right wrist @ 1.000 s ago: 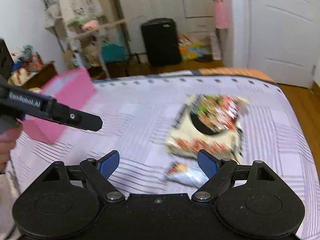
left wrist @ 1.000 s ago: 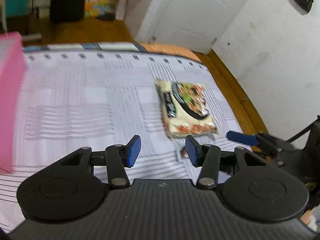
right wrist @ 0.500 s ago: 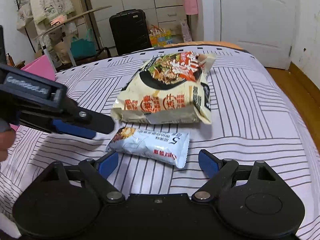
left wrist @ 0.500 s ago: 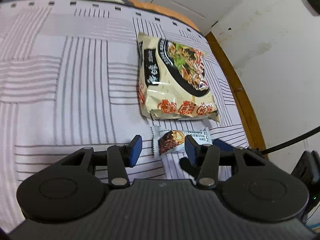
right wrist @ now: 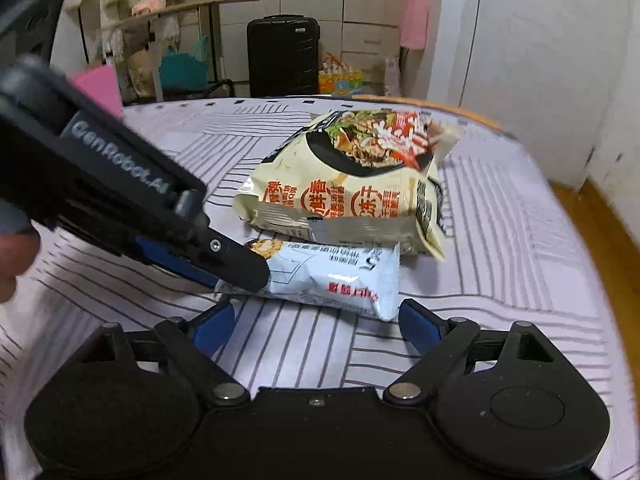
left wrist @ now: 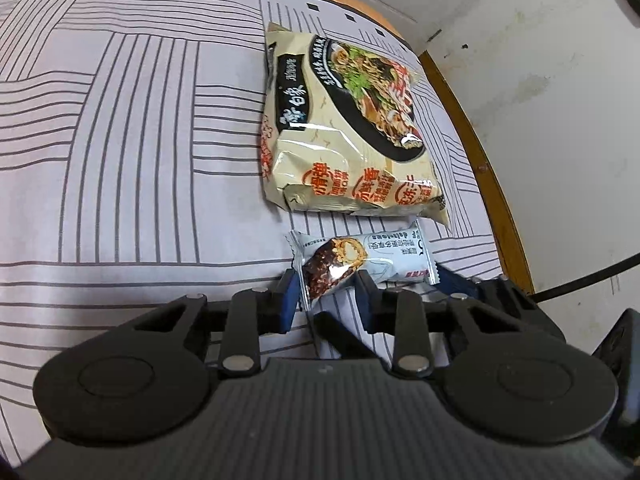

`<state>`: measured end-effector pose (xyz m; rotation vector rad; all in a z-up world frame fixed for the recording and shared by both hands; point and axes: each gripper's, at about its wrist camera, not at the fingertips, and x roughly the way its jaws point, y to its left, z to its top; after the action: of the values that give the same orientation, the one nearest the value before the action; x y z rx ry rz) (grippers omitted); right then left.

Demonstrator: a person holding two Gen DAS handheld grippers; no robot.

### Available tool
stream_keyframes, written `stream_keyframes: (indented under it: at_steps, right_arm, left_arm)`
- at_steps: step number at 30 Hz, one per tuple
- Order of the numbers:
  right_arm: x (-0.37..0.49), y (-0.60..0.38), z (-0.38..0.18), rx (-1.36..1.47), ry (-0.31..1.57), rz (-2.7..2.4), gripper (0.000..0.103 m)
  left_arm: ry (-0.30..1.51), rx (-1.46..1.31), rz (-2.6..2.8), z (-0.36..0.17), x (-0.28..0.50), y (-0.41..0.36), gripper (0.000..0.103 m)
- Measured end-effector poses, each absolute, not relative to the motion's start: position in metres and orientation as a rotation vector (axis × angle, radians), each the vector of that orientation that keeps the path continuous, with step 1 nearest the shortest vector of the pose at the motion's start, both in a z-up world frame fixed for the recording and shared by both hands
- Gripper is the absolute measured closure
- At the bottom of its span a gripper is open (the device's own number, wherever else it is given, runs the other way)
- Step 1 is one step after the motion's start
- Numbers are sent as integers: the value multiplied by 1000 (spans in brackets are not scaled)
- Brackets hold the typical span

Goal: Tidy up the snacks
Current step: 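Reach the left tool to the white wrapped bar and grasp it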

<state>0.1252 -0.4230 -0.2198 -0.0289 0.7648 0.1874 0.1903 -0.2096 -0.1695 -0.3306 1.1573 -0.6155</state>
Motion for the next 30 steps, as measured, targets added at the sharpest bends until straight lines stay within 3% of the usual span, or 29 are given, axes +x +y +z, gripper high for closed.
stream_keyframes:
  at_steps: [11,15,21,30]
  right_arm:
    - [130,-422,-221,-95,745,232,4]
    - [137,-422,-219,-106,756,252,4]
    - [139,-408,-215,-81,761,237,9]
    - [124,-377,-189,20,778,239,8]
  left_arm:
    - [1163,-384,-643,-174,197,-202,70]
    - [1154,-396,-635,-172,200,-200,63]
    - [1129,-338,-633,-169,198,-213,68]
    - [1121,-242,-603,-144,181,-200,66]
